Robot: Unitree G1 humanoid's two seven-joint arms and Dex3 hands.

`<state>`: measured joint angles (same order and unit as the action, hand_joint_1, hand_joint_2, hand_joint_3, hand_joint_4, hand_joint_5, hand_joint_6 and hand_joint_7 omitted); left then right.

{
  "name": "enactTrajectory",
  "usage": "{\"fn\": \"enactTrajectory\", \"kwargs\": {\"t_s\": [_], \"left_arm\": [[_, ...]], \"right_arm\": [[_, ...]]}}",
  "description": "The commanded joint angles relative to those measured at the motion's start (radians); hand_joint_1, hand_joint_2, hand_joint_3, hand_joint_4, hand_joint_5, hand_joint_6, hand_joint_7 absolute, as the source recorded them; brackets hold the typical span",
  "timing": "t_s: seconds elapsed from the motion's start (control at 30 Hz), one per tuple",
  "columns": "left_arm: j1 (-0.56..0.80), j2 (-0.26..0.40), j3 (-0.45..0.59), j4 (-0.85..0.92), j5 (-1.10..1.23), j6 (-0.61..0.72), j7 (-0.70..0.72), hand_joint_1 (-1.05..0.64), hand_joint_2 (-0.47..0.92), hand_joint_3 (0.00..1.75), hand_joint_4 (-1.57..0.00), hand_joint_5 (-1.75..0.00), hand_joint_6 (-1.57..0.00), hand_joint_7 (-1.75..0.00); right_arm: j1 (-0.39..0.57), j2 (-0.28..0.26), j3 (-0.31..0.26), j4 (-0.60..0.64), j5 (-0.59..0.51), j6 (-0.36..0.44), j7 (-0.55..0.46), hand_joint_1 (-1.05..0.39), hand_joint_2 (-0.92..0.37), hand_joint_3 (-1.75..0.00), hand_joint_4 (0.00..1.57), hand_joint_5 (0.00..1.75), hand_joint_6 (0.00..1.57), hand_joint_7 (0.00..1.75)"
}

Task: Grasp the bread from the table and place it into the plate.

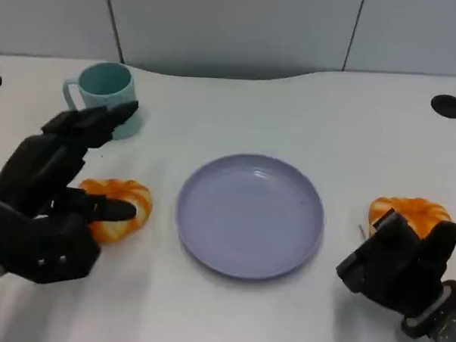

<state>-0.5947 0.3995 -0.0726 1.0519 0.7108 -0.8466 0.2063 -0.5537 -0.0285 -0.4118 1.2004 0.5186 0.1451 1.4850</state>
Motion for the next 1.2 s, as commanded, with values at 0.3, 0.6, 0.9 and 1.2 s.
{"fn": "enactTrajectory", "kwargs": {"t_s": [0.3,0.6,0.9,1.2], "left_arm": [[-0.075,-0.059,-0.216,0.273,0.011,0.281,0.099,-1.05,0.92,0.20,-0.09,-0.16,-0.16,-0.01],[-0.071,-0.074,-0.213,0.305,-0.077,0.380,0.031,-1.05,0.92,0.16,-0.12,-0.15,-0.17,-0.01],[-0.069,-0.102,-0.199,0.316,-0.125,0.430,0.119,-0.15,0.76,0.00,-0.91,-0.22,-0.68,-0.08],[-0.125,-0.093,-0.140,0.296,-0.198,0.358,0.165,-0.05,0.87,0.00,-1.13,-0.15,-1.04,-0.15]], "right_arm": [[0.025,-0.003,-0.005,-0.038,0.016,0.027,0.035,-0.60,-0.92,-0.16,1.49,0.01,1.31,0.01],[0.027,-0.021,0.025,-0.044,-0.014,0.027,-0.005,-0.73,-0.92,-0.02,1.47,0.00,1.29,0.00],[0.025,-0.030,0.033,-0.052,-0.007,0.057,-0.040,-0.73,-0.92,-0.01,1.50,0.01,1.33,0.01],[-0.002,-0.026,0.042,-0.035,-0.013,0.043,-0.033,-0.73,-0.92,-0.05,1.48,0.00,1.32,0.00]]}}
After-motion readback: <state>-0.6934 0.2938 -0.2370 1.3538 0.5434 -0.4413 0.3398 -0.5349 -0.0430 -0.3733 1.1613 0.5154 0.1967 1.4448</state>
